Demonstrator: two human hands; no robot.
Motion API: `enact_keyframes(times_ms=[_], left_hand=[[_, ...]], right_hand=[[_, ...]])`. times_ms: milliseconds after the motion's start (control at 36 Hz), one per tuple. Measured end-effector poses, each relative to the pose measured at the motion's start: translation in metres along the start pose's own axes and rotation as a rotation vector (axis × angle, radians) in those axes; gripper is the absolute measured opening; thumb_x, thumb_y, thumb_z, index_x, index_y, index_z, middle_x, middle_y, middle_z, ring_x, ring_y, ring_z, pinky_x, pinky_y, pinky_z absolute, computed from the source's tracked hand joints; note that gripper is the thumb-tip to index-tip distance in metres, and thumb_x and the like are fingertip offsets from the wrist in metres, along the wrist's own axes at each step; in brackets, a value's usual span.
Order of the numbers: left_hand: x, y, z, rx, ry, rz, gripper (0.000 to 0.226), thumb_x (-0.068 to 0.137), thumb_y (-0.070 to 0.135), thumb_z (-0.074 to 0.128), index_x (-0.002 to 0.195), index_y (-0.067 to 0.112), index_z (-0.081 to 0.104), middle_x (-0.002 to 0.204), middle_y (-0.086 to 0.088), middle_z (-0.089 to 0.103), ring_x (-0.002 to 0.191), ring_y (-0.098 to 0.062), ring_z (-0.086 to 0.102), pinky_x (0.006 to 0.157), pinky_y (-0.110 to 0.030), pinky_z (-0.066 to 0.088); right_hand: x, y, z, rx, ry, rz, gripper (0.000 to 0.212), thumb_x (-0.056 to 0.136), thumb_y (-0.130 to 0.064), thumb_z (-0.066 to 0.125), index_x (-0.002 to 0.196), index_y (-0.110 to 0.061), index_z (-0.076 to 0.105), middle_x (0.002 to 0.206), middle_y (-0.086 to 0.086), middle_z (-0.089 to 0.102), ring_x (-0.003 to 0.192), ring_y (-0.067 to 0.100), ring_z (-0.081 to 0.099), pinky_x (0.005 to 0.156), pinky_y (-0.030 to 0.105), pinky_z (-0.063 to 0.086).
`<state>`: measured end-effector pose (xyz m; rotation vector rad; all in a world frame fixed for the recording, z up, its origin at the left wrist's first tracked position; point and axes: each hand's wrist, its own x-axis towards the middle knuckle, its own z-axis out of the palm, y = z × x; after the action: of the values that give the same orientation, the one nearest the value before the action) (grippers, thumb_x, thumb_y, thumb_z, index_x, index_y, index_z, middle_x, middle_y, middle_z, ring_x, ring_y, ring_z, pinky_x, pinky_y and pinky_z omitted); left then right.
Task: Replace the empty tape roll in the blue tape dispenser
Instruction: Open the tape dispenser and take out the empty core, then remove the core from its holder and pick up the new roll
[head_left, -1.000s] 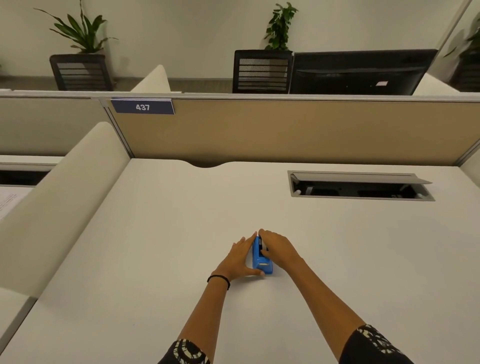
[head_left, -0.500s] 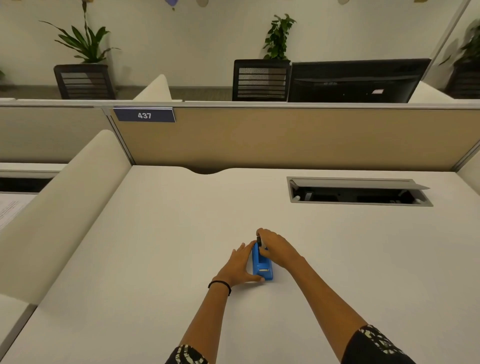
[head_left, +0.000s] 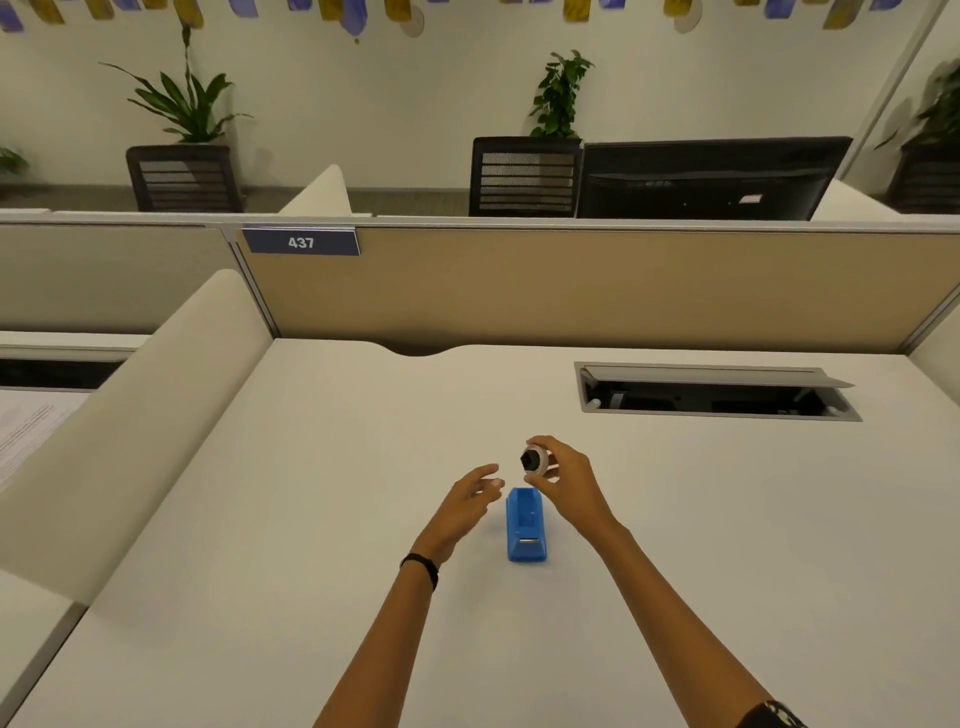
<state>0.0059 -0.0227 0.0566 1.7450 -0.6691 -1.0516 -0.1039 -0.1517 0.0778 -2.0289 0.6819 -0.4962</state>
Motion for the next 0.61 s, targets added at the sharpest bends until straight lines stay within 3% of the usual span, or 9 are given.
enact_keyframes(times_ms=[83, 250, 417, 472, 611], left_hand=[[-0.011, 0.008, 0.011, -0.084, 0.027, 0.080, 0.036, 0.092, 0.037, 0.050, 0.126, 0.027, 0.048, 0.126, 0.000, 0.057, 0.117, -0.016, 0.053, 0.097, -0.030, 0.043], [-0.035, 0.020, 0.038, -0.176, 0.086, 0.240, 0.024, 0.093, 0.032, 0.048, 0.113, 0.027, 0.062, 0.108, 0.006, 0.068, 0.103, -0.008, 0.064, 0.080, -0.018, 0.053], [-0.056, 0.018, 0.062, -0.252, 0.210, 0.223, 0.021, 0.093, 0.030, 0.049, 0.098, 0.023, 0.068, 0.097, -0.006, 0.072, 0.092, -0.016, 0.068, 0.079, -0.022, 0.055], [-0.060, 0.017, 0.063, -0.282, 0.222, 0.212, 0.024, 0.092, 0.030, 0.050, 0.099, 0.019, 0.070, 0.095, -0.008, 0.073, 0.090, -0.017, 0.069, 0.078, -0.024, 0.056], [-0.063, 0.013, 0.067, -0.336, 0.279, 0.176, 0.023, 0.091, 0.026, 0.053, 0.099, 0.013, 0.070, 0.094, -0.013, 0.072, 0.090, -0.024, 0.068, 0.078, -0.030, 0.057]], right_hand=[[-0.013, -0.002, -0.005, 0.044, -0.001, -0.044, 0.040, 0.079, -0.006, 0.067, 0.117, -0.009, 0.056, 0.118, 0.012, 0.060, 0.099, 0.018, 0.059, 0.069, 0.004, 0.049], [-0.043, -0.004, -0.006, 0.132, -0.019, -0.032, 0.038, 0.080, -0.006, 0.066, 0.116, -0.014, 0.058, 0.111, 0.007, 0.062, 0.094, 0.015, 0.060, 0.073, 0.008, 0.051], [-0.073, -0.004, -0.007, 0.186, -0.014, -0.010, 0.036, 0.078, -0.008, 0.069, 0.111, -0.021, 0.060, 0.107, -0.002, 0.063, 0.090, 0.009, 0.062, 0.071, 0.006, 0.051], [-0.077, -0.003, -0.005, 0.178, -0.005, -0.023, 0.035, 0.078, -0.009, 0.069, 0.105, -0.030, 0.060, 0.103, -0.003, 0.061, 0.089, 0.008, 0.061, 0.069, 0.008, 0.052], [-0.086, 0.002, -0.003, 0.075, 0.028, -0.066, 0.035, 0.079, -0.014, 0.069, 0.109, -0.029, 0.060, 0.107, -0.001, 0.053, 0.089, 0.005, 0.059, 0.070, 0.007, 0.050]])
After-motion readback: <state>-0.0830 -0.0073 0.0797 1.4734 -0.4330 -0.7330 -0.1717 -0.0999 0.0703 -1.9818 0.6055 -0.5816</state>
